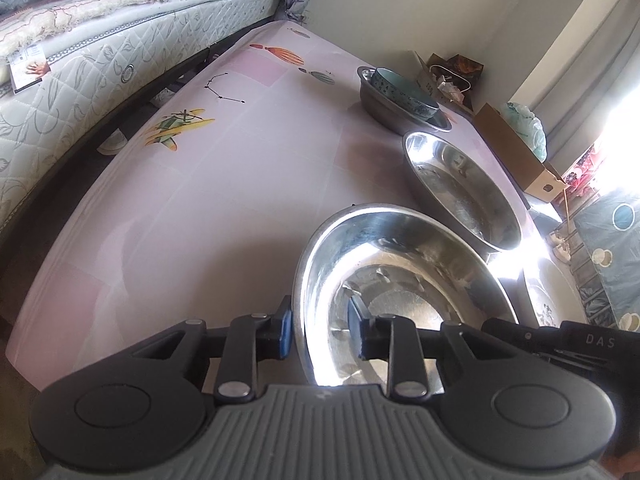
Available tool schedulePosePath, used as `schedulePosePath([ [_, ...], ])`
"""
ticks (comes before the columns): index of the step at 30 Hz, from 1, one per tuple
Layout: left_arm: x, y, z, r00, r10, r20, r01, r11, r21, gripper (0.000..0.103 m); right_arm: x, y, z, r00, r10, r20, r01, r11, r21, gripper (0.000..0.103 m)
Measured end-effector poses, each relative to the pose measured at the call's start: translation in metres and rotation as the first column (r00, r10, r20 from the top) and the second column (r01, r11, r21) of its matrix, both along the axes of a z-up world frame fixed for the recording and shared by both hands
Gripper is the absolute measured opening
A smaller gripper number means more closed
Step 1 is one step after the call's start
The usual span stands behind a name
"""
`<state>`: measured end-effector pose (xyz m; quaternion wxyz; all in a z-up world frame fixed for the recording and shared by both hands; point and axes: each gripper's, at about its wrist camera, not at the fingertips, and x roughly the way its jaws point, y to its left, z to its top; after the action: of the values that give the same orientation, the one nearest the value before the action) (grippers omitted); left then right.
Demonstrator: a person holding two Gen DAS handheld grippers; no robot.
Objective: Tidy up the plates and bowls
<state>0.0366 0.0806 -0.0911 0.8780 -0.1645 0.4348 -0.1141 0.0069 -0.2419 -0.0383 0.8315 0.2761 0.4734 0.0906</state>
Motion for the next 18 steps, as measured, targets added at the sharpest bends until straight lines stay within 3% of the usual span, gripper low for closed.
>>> schedulePosePath([
  [18,-0.014,0.007,0.001,1.000,0.023,-0.004,-0.023,1.000,-0.001,0.029,0.020,0.012,0.003,0.999,0.027,0.032,-0.025,0.998,-0.058,0.026],
])
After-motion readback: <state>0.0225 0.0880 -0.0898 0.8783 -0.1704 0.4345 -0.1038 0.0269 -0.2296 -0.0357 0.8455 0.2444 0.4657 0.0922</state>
